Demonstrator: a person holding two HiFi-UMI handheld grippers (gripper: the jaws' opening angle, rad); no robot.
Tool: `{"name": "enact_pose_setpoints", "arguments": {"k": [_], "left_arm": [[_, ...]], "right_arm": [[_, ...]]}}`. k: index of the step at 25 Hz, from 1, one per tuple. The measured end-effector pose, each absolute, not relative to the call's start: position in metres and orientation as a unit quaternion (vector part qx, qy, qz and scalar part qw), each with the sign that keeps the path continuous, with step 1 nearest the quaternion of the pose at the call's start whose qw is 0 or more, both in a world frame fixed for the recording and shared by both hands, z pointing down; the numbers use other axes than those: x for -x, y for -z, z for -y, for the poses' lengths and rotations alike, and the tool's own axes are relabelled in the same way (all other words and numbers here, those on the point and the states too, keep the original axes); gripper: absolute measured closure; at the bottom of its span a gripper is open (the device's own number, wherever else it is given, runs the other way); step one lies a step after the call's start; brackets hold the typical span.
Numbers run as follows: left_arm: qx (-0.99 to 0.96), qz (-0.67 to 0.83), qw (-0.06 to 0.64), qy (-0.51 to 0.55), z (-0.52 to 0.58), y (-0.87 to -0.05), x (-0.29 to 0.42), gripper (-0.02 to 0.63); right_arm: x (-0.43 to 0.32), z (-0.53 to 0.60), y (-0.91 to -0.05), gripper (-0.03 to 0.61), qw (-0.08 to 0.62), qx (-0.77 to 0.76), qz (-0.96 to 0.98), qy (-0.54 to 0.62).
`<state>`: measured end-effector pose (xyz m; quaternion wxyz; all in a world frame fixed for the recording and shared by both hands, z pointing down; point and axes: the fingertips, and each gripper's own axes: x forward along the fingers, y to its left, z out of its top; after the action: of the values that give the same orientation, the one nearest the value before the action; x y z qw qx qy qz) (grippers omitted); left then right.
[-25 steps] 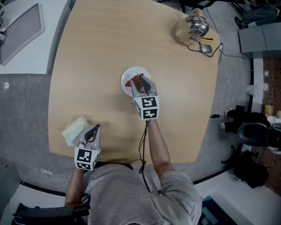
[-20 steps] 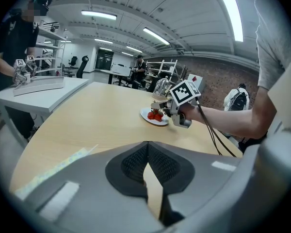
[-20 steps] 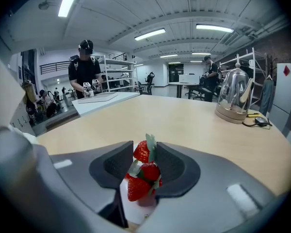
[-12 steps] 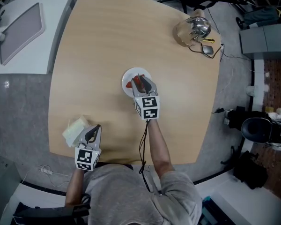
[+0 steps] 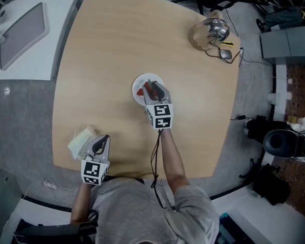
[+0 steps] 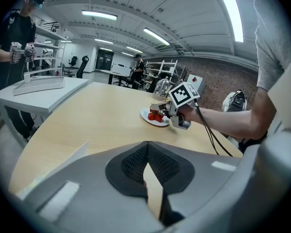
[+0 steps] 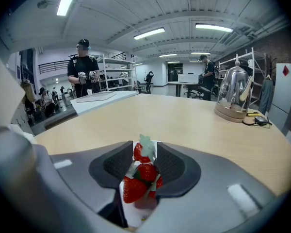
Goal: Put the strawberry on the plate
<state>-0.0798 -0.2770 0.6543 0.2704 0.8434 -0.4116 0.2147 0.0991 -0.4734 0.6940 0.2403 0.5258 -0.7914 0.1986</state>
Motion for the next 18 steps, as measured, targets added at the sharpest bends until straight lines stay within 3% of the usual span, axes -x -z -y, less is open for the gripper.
{"name": "enact_pose_setpoints", "arguments": {"k": [10,18], "left_arm": [[-0.843,0.416,0.265,-0.216,0.2779,-0.6566,0.0812,0.594],[-0.844,0.413,0.266,-0.214,0.2751,-0.6518,0.0786,0.594]], "right_arm": [[-0.0987,0.4754,-0.6927,0.394,0.231,-0.526,0.794,-0.199],[-0.1029,0.4716,-0.6862,0.411,0.225,-0.534,0.792,-0.193]]}}
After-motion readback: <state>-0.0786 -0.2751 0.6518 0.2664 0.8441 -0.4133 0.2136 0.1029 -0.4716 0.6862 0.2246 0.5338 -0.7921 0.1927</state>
